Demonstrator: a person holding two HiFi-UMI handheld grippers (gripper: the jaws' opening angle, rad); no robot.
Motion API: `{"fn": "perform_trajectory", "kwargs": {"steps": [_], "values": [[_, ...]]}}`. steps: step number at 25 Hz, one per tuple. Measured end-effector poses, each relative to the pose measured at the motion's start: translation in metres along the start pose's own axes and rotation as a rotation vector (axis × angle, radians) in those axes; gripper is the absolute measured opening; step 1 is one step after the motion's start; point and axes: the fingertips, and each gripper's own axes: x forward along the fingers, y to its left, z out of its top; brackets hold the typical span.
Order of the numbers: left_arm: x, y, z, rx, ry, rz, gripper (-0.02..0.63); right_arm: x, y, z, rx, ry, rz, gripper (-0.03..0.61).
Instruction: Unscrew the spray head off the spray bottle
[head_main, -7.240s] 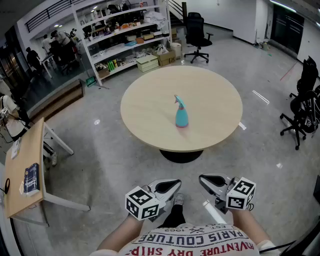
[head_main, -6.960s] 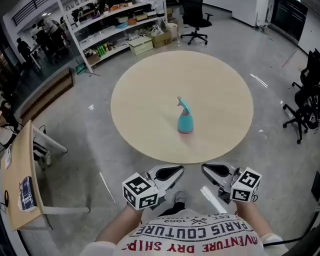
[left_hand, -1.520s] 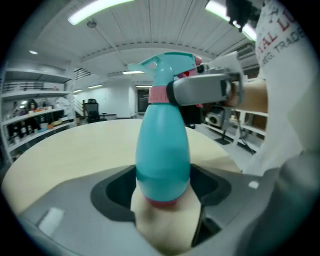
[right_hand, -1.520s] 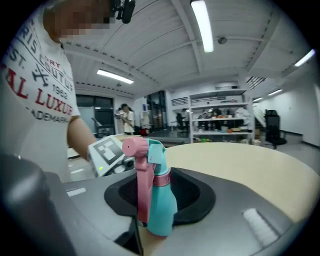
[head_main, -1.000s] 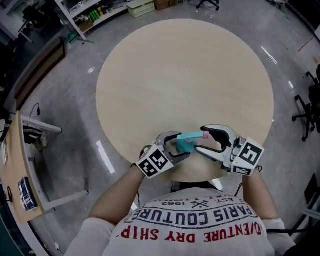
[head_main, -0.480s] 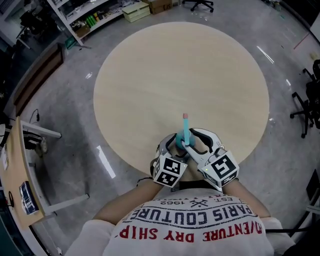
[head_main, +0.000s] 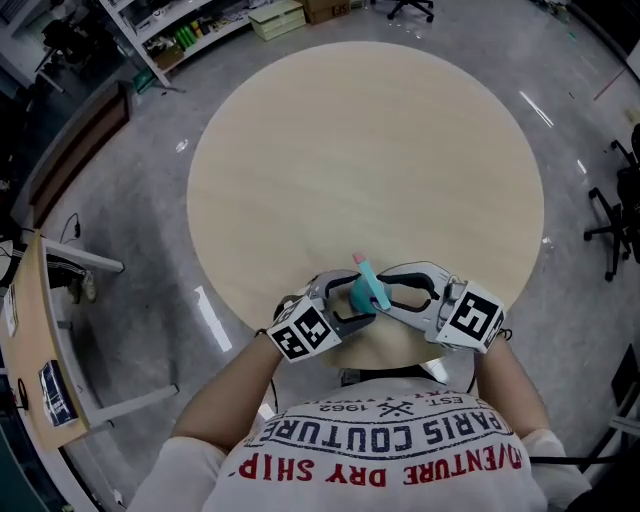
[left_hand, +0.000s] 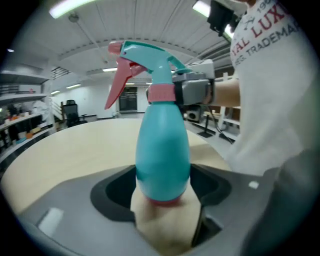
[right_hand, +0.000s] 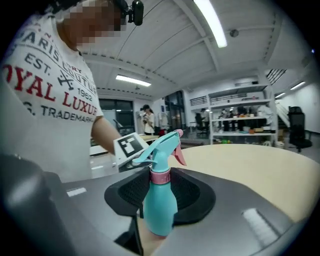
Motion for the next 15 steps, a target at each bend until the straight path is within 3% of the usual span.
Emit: {"fn": "perform_trajectory", "kwargs": {"steps": [3, 6, 8, 10, 12, 15], "values": [[-0.004, -0.001, -0.002, 0.072, 0.023, -0.128, 0.334, 0.003, 0.004, 0.000, 0.061, 0.034, 0.150, 0.133], [-0.006, 0.001, -0.004, 0.045, 0.007, -0.152, 0.334, 0.006, 0.000, 0.002, 0.083, 0.011, 0.147, 0.132], [-0.005, 0.004, -0.002, -0.017, -0.025, -0.121, 0.334, 0.007, -0.005, 0.004, 0.065, -0.033, 0.062, 0.135], [-0.002, 0.007, 0.000, -0.073, -0.039, -0.063, 0.334, 0.006, -0.007, 0.003, 0.035, -0.064, -0.040, 0.235], [0.004, 0.011, 0.004, -0.097, -0.024, 0.030, 0.334, 0.003, -0.006, 0.000, 0.027, -0.067, -0.133, 0.245], [0.014, 0.018, 0.010, -0.151, 0.011, 0.200, 0.334, -0.004, -0.017, -0.001, 0.145, -0.070, -0.319, 0.252]]}}
